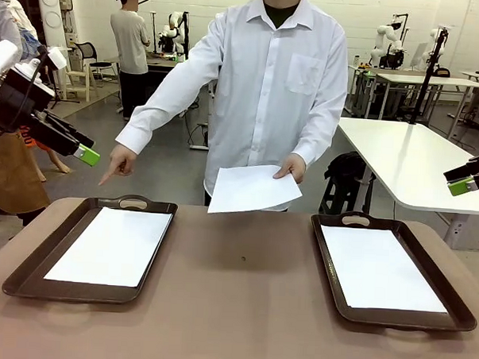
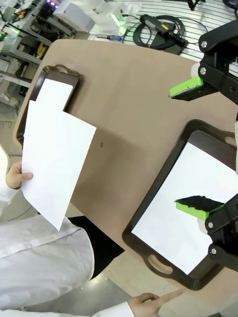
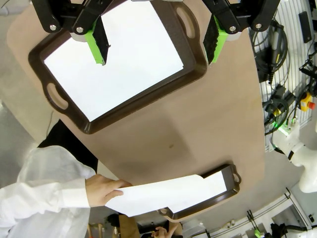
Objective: Sort the A4 documents.
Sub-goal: Receive the A4 Paper.
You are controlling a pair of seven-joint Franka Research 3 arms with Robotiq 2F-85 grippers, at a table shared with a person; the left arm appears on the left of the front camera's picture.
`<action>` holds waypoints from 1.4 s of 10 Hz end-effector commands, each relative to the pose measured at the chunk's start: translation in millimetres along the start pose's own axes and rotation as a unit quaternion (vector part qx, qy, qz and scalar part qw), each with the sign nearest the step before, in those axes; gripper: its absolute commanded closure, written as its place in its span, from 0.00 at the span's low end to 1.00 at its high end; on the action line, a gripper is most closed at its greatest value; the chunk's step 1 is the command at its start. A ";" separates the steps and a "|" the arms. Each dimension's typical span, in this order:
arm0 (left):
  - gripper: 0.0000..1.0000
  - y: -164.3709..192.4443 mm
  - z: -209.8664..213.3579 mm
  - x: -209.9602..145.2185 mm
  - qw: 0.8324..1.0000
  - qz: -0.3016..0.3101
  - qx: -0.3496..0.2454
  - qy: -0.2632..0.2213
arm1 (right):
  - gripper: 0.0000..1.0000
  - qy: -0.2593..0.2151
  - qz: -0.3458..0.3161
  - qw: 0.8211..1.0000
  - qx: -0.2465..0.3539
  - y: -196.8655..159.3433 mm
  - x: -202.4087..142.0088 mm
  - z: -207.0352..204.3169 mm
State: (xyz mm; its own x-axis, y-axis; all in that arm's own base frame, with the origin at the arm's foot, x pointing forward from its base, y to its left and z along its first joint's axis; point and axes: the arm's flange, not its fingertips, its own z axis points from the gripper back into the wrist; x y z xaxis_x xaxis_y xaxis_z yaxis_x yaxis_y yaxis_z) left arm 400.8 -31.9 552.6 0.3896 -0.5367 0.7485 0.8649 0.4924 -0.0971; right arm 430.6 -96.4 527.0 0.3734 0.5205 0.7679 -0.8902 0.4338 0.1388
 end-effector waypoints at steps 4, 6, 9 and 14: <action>0.00 48.9 -72.5 -1.0 0.968 0.217 -0.105 -0.072 | 0.00 0.000 0.000 1.000 0.003 1.0 0.0 -0.8; 0.00 74.8 -101.7 -14.7 0.939 0.296 -0.150 -0.092 | 0.00 0.000 0.000 1.000 0.003 1.0 0.0 -0.8; 0.00 107.3 -149.2 -30.2 0.896 0.376 -0.203 -0.120 | 0.00 0.000 0.000 1.000 0.003 1.0 0.0 -0.8; 0.00 145.4 -211.6 -22.7 0.865 0.411 -0.245 -0.150 | 0.00 0.000 0.000 1.000 0.003 1.0 0.0 -0.8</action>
State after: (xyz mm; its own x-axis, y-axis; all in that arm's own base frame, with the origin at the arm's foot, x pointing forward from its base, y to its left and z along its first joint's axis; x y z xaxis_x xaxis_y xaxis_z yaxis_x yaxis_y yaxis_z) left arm 570.2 -93.8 379.6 0.8936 0.0695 0.4434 0.4122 0.2639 -0.8720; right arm 430.6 -96.6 527.7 0.3725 0.5205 0.7683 -0.8904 0.4338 0.1377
